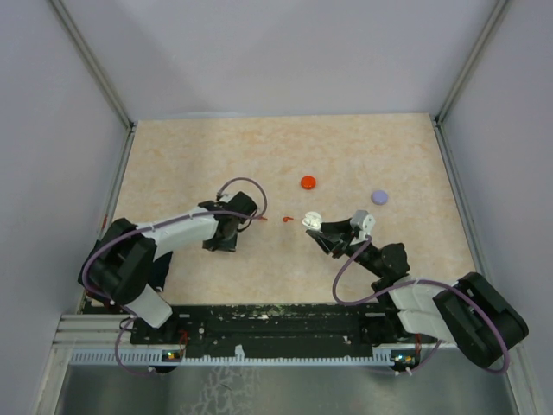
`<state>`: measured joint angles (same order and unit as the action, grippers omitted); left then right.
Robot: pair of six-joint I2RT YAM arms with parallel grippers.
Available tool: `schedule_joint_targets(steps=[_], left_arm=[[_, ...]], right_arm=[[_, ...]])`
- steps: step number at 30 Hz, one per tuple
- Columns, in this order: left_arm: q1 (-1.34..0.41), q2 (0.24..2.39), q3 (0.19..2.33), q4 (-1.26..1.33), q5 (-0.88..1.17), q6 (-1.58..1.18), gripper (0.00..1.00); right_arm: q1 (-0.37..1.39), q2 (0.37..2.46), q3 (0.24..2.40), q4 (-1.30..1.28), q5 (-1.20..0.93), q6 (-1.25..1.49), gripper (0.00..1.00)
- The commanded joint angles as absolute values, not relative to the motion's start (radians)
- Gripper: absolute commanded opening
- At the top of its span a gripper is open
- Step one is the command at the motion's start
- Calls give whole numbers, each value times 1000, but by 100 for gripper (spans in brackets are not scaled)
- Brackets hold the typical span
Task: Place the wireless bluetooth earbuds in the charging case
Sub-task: Move the earbud to the center of the board, then pick up the earbud from the center of the board.
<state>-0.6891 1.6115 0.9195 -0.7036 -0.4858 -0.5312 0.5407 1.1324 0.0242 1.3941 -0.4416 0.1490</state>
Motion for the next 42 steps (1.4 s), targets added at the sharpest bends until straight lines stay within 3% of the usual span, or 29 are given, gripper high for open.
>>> schedule_joint_targets(steps=[1, 10, 15, 27, 42], left_arm=[[-686, 1542, 937, -768, -456, -602, 54], [-679, 1462, 950, -730, -367, -726, 57], [-639, 1552, 962, -701, -353, -751, 47], [-610, 1633, 982, -659, -356, -731, 35], [-597, 1664, 991, -600, -296, -672, 37]], right_arm=[[551, 1118, 46, 1443, -445, 143, 0], [551, 1115, 48, 1439, -446, 147, 0], [551, 1113, 48, 1439, -445, 148, 0], [550, 1113, 50, 1431, -447, 150, 0], [550, 1125, 54, 1433, -451, 153, 0]])
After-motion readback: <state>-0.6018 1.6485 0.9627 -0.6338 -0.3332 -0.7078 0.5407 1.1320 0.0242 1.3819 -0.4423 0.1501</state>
